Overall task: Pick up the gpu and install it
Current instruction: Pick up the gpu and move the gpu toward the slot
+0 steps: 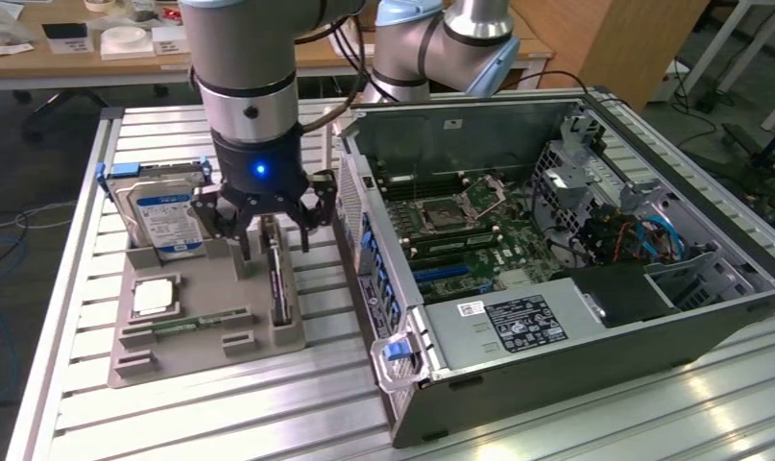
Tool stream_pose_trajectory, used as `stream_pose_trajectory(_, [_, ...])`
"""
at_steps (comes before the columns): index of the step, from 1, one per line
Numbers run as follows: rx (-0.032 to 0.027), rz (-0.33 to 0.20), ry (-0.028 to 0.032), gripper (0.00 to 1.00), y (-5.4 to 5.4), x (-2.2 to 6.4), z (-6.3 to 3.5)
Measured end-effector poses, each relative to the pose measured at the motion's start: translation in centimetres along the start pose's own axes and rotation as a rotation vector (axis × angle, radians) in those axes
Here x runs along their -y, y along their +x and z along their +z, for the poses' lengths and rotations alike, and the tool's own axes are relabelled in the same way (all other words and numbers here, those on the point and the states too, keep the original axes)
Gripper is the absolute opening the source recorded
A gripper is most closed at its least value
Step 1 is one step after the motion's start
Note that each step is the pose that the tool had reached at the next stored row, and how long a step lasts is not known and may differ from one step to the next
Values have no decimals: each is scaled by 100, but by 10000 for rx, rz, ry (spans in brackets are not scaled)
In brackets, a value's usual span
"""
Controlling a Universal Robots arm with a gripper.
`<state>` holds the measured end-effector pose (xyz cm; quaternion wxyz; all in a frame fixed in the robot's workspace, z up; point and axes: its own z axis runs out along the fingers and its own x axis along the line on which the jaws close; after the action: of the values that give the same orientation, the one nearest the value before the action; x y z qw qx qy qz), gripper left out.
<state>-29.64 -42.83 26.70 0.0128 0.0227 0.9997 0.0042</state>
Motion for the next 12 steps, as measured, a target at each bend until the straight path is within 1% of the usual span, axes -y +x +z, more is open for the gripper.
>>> stream_pose_trajectory(6, [22, 1, 4, 71, 6, -1, 109])
stream_pose_trajectory(12, [48, 3, 3, 71, 38, -38, 203])
